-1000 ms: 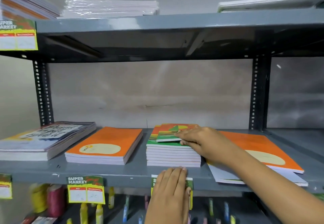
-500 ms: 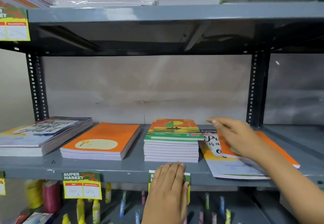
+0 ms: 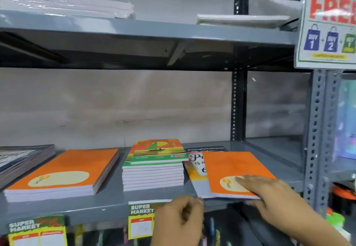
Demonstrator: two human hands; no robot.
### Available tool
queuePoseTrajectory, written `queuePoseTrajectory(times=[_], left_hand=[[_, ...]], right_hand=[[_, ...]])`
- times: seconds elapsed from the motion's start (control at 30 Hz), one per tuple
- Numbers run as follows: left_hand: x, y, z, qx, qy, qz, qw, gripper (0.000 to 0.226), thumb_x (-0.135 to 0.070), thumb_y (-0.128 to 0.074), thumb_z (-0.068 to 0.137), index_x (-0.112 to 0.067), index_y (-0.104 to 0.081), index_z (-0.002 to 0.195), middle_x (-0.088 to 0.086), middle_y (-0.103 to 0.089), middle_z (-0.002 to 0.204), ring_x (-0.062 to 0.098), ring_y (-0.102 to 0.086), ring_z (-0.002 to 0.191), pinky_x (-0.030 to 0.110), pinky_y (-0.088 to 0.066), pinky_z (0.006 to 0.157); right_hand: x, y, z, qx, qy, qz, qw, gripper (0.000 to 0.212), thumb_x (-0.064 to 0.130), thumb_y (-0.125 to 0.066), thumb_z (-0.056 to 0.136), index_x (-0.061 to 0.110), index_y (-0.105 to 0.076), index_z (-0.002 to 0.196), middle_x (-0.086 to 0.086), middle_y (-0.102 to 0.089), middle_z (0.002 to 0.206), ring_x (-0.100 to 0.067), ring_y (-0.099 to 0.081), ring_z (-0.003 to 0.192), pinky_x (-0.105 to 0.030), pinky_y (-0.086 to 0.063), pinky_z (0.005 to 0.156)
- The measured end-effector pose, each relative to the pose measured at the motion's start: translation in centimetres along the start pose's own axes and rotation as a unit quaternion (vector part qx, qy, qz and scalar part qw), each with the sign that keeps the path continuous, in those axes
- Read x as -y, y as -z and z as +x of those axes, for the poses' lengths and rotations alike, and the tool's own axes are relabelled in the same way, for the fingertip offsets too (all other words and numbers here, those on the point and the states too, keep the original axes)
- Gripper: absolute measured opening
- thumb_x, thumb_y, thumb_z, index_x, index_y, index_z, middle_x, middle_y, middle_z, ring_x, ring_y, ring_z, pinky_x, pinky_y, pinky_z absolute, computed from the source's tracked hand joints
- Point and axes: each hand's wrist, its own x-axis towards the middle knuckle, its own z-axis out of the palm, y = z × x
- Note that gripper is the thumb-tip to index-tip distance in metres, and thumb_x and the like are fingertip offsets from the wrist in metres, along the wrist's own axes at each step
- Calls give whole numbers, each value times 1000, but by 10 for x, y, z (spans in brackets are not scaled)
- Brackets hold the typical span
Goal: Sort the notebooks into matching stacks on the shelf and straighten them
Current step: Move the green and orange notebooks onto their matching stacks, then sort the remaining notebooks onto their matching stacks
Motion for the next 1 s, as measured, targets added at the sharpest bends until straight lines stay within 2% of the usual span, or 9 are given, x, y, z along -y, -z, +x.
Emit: queuePoseTrajectory(times=[0.1,0.17,0.3,0.37,0.43,0.57,0.73,0.83,1.0], left_hand=[[-25,-10,11,186,268,-198,924,39,-33,-68,85,5,-71,86,24,-74,73,34,-71,62,46,-62,65],[-28,-16,16,203,304,-256,895,29,-23,-71,84,7,-69,87,26,-75,80,36,-73,69,44,-62,63],[-25,-21,15,198,258,-250,912,9,2,-74,73,0,-68,81,26,-75,88,36,-72,80,46,-59,77],[-24,-9,12,211,209,-234,926,15,-5,-74,68,-5,-70,82,25,-75,91,32,-70,80,41,-56,81],[-27,11,13,218,173,-236,931,17,-7,-75,69,-9,-71,86,20,-76,92,32,-71,86,42,-56,83],[-43,72,24,164,105,-254,947,13,0,-74,77,-11,-75,84,13,-78,84,34,-73,84,43,-60,76],[-50,188,51,53,20,-188,981,19,-6,-54,92,0,-71,97,16,-77,92,20,-72,72,30,-60,58],[-42,258,77,0,31,-91,995,20,-10,-54,93,1,-69,102,19,-76,95,29,-72,82,42,-60,75],[2,321,116,-85,78,88,989,12,-16,-66,86,-8,-75,87,15,-77,90,23,-72,70,28,-57,63]], right_hand=[[9,-1,-25,-136,18,-16,990,55,22,-54,70,49,-55,117,14,-72,108,-3,-69,93,-22,-55,74],[17,-12,-42,-151,49,-12,987,45,22,-28,87,43,-51,119,17,-68,115,-3,-69,91,-19,-48,79],[-7,-37,-49,-75,84,-186,976,53,29,1,94,36,-3,146,13,8,157,2,-39,118,-15,-17,105],[-23,-36,-54,-72,94,-230,966,51,31,1,95,34,2,146,9,14,157,-6,-11,142,-23,4,112],[-22,-18,-56,-123,109,-232,959,50,30,1,97,30,2,147,8,14,158,-8,9,144,-28,9,114],[17,20,-16,-206,147,-221,942,47,23,-14,97,32,-12,143,5,12,159,-12,8,145,-24,5,115],[128,46,37,-300,277,29,912,50,1,-35,84,20,-50,128,-6,-36,149,-17,-34,138,-26,-31,109],[188,48,83,-312,335,58,887,49,-6,-41,85,17,-58,125,-2,-49,141,-15,-42,133,-31,-40,105],[257,22,159,-284,340,111,890,49,-8,-59,70,17,-67,112,1,-69,117,-12,-59,114,-25,-45,97]])
